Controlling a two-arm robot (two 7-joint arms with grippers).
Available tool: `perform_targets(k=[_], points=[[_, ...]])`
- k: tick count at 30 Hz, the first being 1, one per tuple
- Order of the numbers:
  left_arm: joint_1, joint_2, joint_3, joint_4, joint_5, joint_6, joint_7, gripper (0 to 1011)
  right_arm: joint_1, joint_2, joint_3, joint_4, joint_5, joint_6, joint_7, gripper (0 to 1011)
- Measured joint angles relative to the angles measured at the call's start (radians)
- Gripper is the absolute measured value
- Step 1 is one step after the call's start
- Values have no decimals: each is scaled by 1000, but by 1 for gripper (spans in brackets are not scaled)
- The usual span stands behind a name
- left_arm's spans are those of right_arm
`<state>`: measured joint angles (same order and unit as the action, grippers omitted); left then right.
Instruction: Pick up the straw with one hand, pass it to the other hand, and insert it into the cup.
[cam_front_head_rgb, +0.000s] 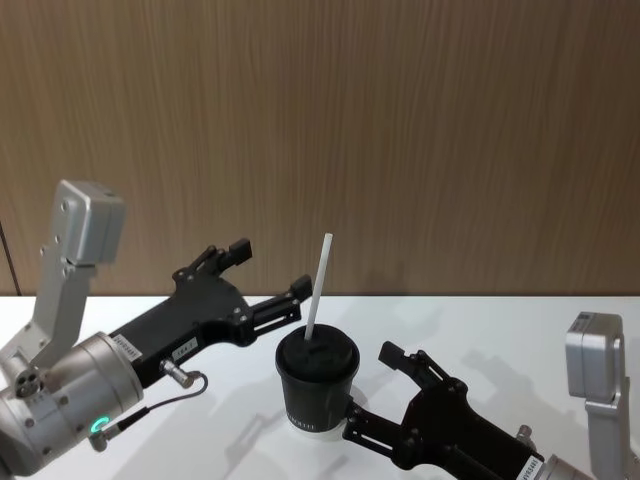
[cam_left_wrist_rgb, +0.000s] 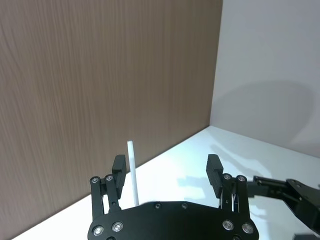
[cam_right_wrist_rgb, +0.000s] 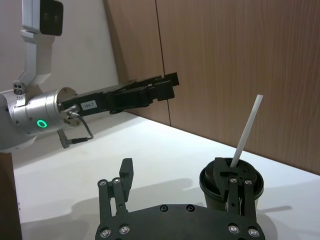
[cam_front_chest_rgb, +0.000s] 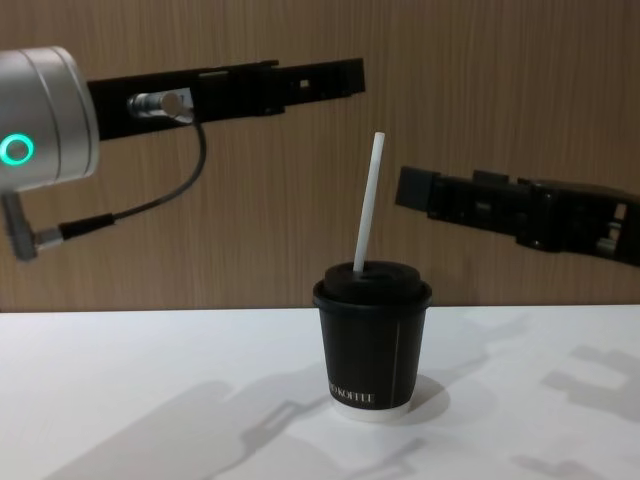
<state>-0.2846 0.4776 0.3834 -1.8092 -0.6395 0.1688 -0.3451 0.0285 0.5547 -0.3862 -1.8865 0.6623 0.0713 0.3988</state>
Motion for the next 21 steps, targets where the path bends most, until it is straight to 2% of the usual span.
perform_targets(k=[21], points=[[83, 60, 2, -76, -20, 23, 22, 1003, 0, 0, 0, 0, 0, 0, 0, 1001]])
